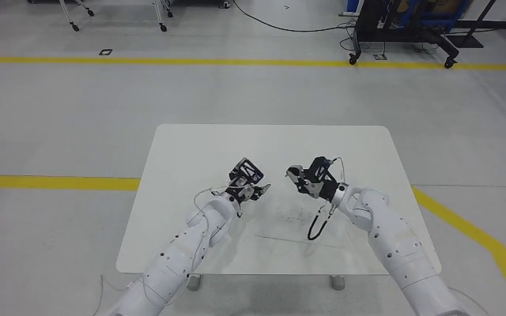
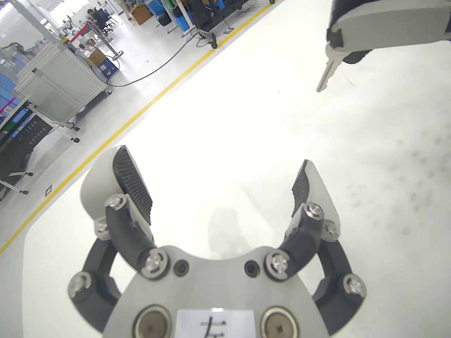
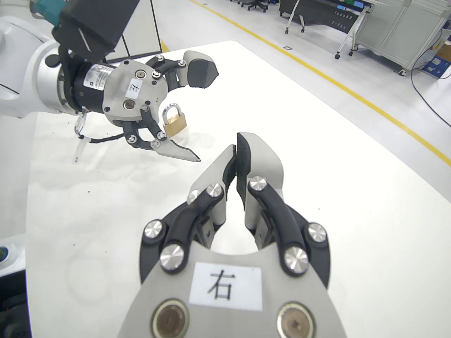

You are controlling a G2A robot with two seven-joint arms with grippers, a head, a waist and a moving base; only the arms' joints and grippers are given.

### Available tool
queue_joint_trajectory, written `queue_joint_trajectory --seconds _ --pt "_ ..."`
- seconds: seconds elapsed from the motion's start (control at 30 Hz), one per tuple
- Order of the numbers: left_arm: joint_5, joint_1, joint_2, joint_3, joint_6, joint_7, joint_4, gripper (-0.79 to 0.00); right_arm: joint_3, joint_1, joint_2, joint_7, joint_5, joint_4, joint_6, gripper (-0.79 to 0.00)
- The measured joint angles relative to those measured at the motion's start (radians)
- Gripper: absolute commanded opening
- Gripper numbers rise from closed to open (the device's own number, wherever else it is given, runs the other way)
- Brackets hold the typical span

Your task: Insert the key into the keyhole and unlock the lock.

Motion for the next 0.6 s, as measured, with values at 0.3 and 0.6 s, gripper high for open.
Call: queue_joint_trajectory --seconds 0.3,0.6 --pt "-0.275 0.072 0.029 -0.221 -0.086 0.131 -0.104 0.000 0.009 0.000 0.000 -0.036 0.040 0.013 -0.022 -0.785" --pt "-0.263 0.071 0.029 -0.213 -0.078 0.129 -0.102 0.000 -0.006 -0.012 -0.008 -0.017 0.120 0.013 -0.027 -0.785"
